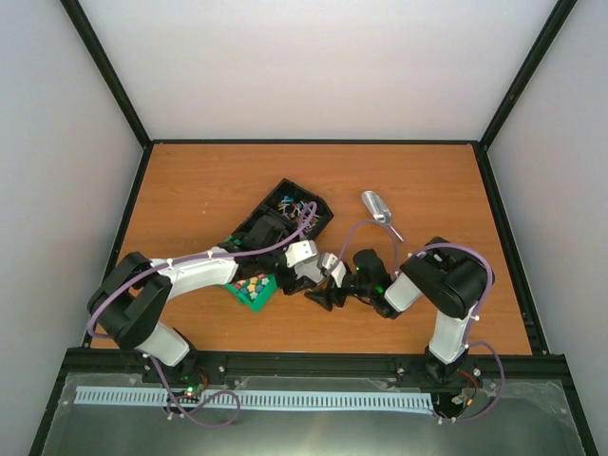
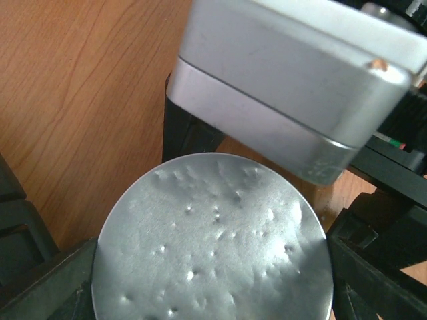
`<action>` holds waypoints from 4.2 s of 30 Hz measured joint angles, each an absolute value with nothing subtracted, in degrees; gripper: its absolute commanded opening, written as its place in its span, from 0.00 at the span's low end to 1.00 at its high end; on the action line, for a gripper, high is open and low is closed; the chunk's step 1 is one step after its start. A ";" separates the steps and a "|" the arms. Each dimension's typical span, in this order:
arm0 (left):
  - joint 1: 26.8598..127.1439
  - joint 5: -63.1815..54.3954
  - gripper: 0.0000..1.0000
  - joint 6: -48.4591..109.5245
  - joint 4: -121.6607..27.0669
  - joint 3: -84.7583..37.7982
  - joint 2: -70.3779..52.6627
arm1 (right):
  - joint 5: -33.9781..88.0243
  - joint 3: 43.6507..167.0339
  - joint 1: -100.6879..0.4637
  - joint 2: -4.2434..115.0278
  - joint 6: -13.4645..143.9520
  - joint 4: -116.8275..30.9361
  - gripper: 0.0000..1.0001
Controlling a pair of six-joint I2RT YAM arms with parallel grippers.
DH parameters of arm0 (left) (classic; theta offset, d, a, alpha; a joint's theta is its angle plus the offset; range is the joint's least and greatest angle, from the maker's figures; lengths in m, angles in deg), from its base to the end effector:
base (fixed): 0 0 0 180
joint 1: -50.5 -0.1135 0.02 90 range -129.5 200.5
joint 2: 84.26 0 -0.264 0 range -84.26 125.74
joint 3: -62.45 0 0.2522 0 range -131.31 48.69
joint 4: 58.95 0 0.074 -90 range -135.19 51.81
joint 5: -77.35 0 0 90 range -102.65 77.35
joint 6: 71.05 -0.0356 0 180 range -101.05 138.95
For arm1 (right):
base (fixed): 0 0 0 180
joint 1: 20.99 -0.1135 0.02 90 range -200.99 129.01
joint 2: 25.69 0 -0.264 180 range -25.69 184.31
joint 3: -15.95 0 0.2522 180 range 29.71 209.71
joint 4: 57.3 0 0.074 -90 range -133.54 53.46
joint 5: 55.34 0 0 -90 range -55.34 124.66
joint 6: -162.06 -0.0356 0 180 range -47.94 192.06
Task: Pack the candies
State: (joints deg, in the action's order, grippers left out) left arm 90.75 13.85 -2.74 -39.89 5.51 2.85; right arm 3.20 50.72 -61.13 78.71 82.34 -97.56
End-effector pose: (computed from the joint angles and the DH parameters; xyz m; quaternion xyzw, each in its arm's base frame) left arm 0.2140 -0.2020 0.1702 0.5380 0.7413 -0.2667 0.3000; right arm 0.1901 0.1846 0.0816 -0.4777 0.6935 0.3513 0.4092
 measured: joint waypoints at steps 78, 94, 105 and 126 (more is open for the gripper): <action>90.29 20.01 0.67 0.01 -49.64 7.37 6.23 | 4.21 47.90 -59.46 80.61 79.19 -105.84 0.41; 89.83 23.38 0.55 -14.24 -38.49 4.11 6.10 | 1.28 46.88 -59.46 78.80 83.22 -103.29 0.33; 89.75 24.23 0.54 -19.99 -35.74 3.98 5.54 | -1.35 46.31 -59.25 77.71 85.25 -101.52 0.97; 91.32 20.78 0.58 -17.10 -40.57 1.20 9.40 | 2.28 48.76 -56.75 63.06 88.55 -80.21 1.00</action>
State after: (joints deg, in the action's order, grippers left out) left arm 91.32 20.78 -17.10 -40.57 1.20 9.40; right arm 2.28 48.76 -56.75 63.06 88.55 -80.21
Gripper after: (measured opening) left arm 0.821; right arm 1.000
